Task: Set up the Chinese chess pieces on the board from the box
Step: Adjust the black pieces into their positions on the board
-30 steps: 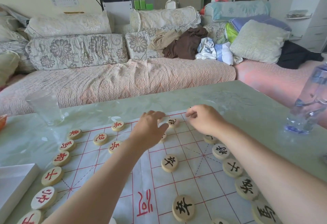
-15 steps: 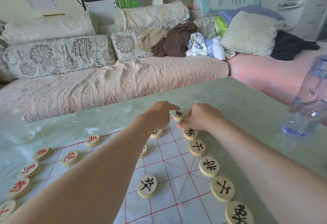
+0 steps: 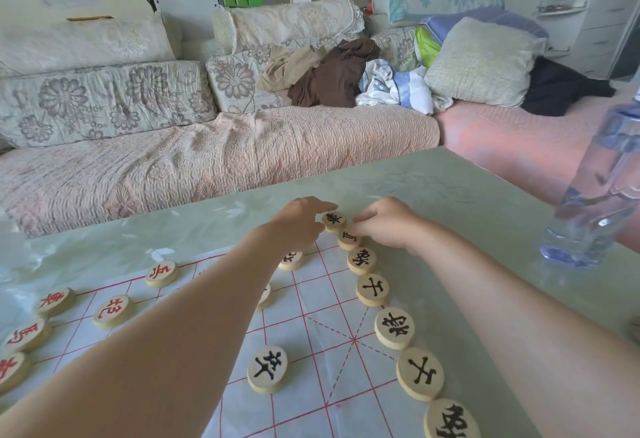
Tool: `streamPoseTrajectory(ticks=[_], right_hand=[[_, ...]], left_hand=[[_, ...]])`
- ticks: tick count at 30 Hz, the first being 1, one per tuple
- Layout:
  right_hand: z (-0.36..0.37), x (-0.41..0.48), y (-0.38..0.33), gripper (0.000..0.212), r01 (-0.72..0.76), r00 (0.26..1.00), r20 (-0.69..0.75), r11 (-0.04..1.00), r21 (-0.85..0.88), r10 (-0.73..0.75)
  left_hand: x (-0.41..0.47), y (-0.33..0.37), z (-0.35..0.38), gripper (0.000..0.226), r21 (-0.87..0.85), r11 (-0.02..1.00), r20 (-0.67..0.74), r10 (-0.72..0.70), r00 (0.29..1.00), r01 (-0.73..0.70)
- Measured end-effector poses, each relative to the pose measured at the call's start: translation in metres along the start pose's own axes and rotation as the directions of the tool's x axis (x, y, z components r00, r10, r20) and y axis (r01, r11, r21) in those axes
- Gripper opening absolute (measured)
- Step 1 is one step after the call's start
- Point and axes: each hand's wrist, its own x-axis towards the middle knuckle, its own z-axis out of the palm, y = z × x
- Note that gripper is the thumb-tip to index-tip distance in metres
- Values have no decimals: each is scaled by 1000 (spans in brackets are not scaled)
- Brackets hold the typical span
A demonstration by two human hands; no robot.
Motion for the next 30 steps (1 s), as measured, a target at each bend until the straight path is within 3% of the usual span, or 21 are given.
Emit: streamPoseTrajectory(ticks=[3,8,14,17,21,30], right_hand=[[2,-1,3,22,38,999,-29,999,-25,-38],[3,-1,5,16,85,995,-46,996,-7,-85],[3,1,13,21,96,993,-68,994,51,-92],[4,0,13,5,96,992,-82,995,42,-92],[6,0,12,4,103,991,-92,994,36,-99],[3,5,17,28,97,994,-61,994,57,-94]], left_hand=[[0,5,0,35,39,999,-36,18,999,-17],[0,10,-1,28,82,996,-88,-35,996,42],[2,11,3,39,-102,994,-87,-59,994,50],[3,11,7,35,-73,995,-59,-69,996,65],[3,10,10,36,-114,992,-73,-72,995,63],[3,12,11,41,-69,997,-59,-19,998,15]])
